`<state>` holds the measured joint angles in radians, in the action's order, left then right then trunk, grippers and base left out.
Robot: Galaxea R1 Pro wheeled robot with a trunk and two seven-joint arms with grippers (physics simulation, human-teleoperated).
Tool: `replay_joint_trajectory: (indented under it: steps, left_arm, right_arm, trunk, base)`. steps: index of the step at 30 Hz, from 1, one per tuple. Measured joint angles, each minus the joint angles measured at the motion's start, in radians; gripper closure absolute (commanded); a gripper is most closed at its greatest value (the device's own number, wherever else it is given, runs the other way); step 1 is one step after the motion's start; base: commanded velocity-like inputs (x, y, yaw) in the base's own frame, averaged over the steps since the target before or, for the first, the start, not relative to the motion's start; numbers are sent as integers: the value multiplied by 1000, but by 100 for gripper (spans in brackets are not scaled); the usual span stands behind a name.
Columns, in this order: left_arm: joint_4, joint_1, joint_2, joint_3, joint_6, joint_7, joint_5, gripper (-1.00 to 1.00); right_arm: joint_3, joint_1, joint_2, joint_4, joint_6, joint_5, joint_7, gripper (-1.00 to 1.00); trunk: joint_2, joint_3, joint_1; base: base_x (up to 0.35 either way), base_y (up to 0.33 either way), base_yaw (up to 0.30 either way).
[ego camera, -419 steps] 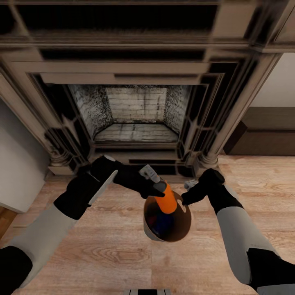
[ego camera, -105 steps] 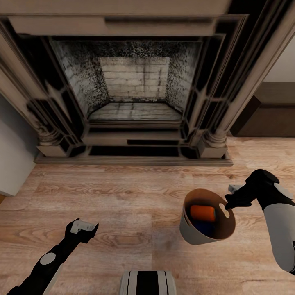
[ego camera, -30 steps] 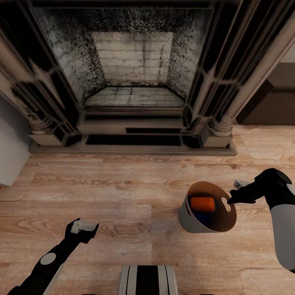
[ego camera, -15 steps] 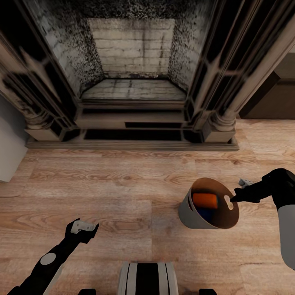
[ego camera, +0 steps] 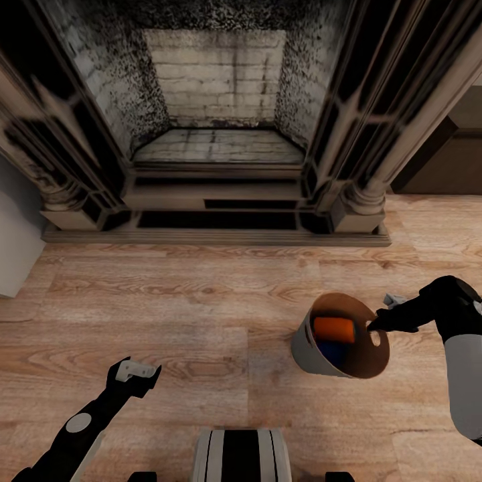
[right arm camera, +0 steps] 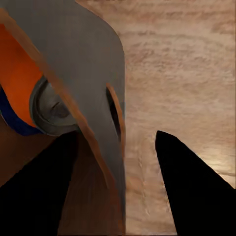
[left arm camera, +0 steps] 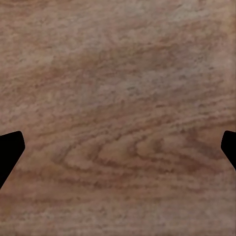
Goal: Put the three can of soda from the living room inside the tash can in the kitchen.
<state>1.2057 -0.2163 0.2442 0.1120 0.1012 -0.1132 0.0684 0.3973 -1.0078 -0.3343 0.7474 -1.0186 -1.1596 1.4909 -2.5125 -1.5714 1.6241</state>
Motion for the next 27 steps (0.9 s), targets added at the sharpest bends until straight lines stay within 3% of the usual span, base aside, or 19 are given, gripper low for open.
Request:
replay_joint_trajectory:
  steps: [24,27]
  left_arm:
    - [2,0,0,0,0,1,0,-100]
    - [2,0,0,0,0,2,-3,-100]
  right_arm:
    - [-1,0,1,0,-1,2,1,-100]
    - [-2,0,1,0,-1,2,1,-100]
  trunk:
    - [0,0,0]
    - [1,11,-1]
  base:
    - [0,0,0]
    - [0,0,0]
